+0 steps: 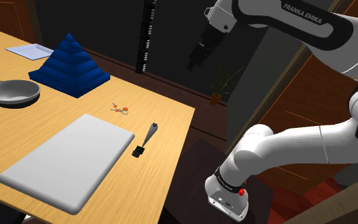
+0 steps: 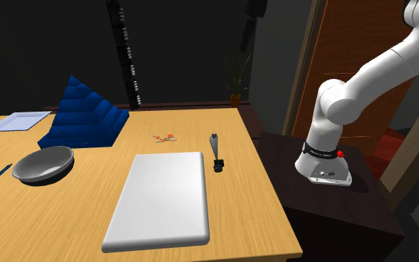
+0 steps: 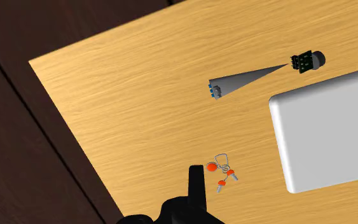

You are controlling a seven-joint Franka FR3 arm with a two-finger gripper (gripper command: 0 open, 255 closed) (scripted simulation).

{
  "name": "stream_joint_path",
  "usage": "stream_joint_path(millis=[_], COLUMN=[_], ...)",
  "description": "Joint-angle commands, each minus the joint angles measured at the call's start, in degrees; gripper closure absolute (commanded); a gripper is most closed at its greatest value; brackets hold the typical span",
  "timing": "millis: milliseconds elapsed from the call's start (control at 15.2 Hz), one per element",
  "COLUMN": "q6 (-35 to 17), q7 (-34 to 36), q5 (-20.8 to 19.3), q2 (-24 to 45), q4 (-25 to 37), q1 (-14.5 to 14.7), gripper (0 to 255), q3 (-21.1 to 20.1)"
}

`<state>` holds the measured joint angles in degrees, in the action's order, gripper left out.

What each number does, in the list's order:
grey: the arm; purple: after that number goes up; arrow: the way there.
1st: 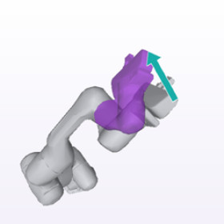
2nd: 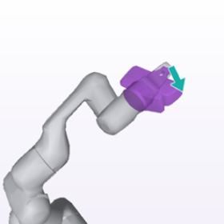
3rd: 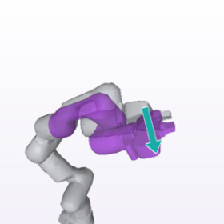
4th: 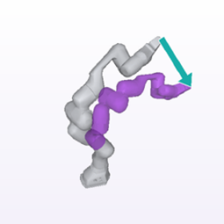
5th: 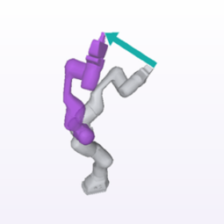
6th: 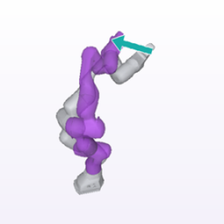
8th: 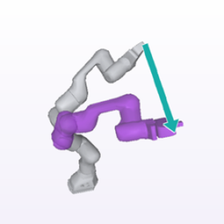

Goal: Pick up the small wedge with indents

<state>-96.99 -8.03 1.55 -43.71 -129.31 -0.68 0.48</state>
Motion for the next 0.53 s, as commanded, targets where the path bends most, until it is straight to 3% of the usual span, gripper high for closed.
stream_joint_path(millis=[0,462], q6=[0.0,-10.3], q7=[0.0,16.1], q5=[0.0,3.5], q2=[0.0,1.9], q4=[0.0,-10.9], q1=[0.0,-3.5], gripper=[0,0], q3=[0.0,-5.8])
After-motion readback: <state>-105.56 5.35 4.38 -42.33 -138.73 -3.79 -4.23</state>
